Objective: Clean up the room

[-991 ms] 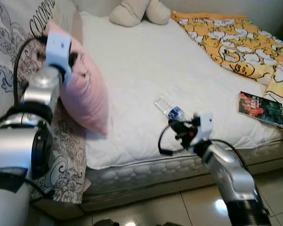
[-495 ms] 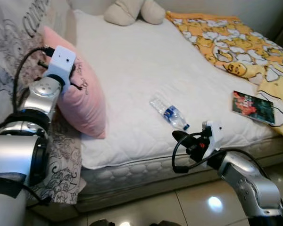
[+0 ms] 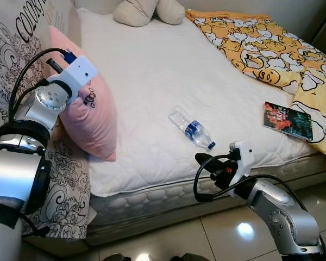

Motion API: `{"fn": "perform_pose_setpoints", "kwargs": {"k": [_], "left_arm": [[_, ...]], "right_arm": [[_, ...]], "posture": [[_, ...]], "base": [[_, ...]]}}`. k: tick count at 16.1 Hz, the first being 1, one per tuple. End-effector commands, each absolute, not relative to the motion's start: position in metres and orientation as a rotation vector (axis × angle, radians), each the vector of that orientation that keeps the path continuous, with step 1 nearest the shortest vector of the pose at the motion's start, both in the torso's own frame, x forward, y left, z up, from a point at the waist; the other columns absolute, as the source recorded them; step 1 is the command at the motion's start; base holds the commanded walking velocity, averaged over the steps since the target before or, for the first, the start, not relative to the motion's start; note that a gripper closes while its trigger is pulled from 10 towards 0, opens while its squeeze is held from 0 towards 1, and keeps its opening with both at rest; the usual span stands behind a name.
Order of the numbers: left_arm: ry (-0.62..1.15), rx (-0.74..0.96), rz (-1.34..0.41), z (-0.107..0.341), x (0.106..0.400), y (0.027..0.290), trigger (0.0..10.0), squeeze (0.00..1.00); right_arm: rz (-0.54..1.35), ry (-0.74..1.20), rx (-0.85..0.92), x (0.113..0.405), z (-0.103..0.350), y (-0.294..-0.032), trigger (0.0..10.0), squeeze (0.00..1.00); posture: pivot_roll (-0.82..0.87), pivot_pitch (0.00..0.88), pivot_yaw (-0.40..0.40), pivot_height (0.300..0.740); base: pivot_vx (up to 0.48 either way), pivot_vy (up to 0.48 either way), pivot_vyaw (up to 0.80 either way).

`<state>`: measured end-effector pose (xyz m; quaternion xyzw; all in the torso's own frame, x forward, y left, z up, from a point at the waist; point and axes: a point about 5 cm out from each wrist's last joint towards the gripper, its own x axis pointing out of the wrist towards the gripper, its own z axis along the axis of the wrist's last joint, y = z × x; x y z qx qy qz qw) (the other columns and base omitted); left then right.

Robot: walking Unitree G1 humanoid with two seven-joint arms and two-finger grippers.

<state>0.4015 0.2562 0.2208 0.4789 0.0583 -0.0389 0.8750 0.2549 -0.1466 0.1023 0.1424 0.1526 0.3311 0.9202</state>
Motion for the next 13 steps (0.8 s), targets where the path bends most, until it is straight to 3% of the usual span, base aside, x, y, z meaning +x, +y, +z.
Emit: {"fn": "perform_pose_setpoints", "kwargs": {"k": [1, 3, 4, 5, 6, 12, 13], "left_arm": [[0.131, 1.139, -0.056, 0.221, 0.399, 0.265, 0.0, 0.0], [0.165, 1.358, -0.003, 0.221, 0.394, 0.28, 0.0, 0.0], [0.161, 1.381, 0.016, 0.224, 0.394, 0.282, 0.0, 0.0], [0.147, 1.378, 0.04, 0.229, 0.395, 0.284, 4.9, 1.0], [0.139, 1.38, 0.046, 0.232, 0.395, 0.284, 10.0, 1.0], [-0.061, 1.469, 0.089, 0.273, 0.399, 0.276, 10.0, 1.0], [-0.122, 1.251, 0.114, 0.287, 0.397, 0.28, 10.0, 1.0]], "right_arm": [[0.678, 0.311, 0.298, 0.255, 0.104, -0.148, 10.0, 0.0], [0.676, 0.317, 0.296, 0.255, 0.103, -0.151, 10.0, 0.0], [0.676, 0.319, 0.296, 0.255, 0.102, -0.151, 10.0, 0.0], [0.676, 0.322, 0.295, 0.256, 0.102, -0.151, 10.0, 0.0], [0.678, 0.324, 0.293, 0.256, 0.102, -0.15, 10.0, 0.0], [0.647, 0.327, 0.305, 0.254, 0.097, -0.152, 10.0, 0.0], [0.619, 0.326, 0.307, 0.253, 0.093, -0.154, 10.0, 0.0]], "posture": [[-0.2, 0.018, -0.085, 0.74], [-0.19, 0.01, -0.094, 0.74], [-0.19, 0.008, -0.096, 0.74], [-0.18, 0.0, -0.099, 0.74], [-0.18, 0.0, -0.099, 0.74], [-0.15, 0.0, -0.103, 0.74], [-0.13, 0.0, -0.096, 0.74]], "base": [[0.0, 0.0, 0.0], [0.0, 0.0, 0.0], [0.0, 0.0, 0.0], [0.0, 0.0, 0.0], [0.0, 0.0, 0.0], [0.0, 0.0, 0.0], [0.0, 0.0, 0.0]]}}
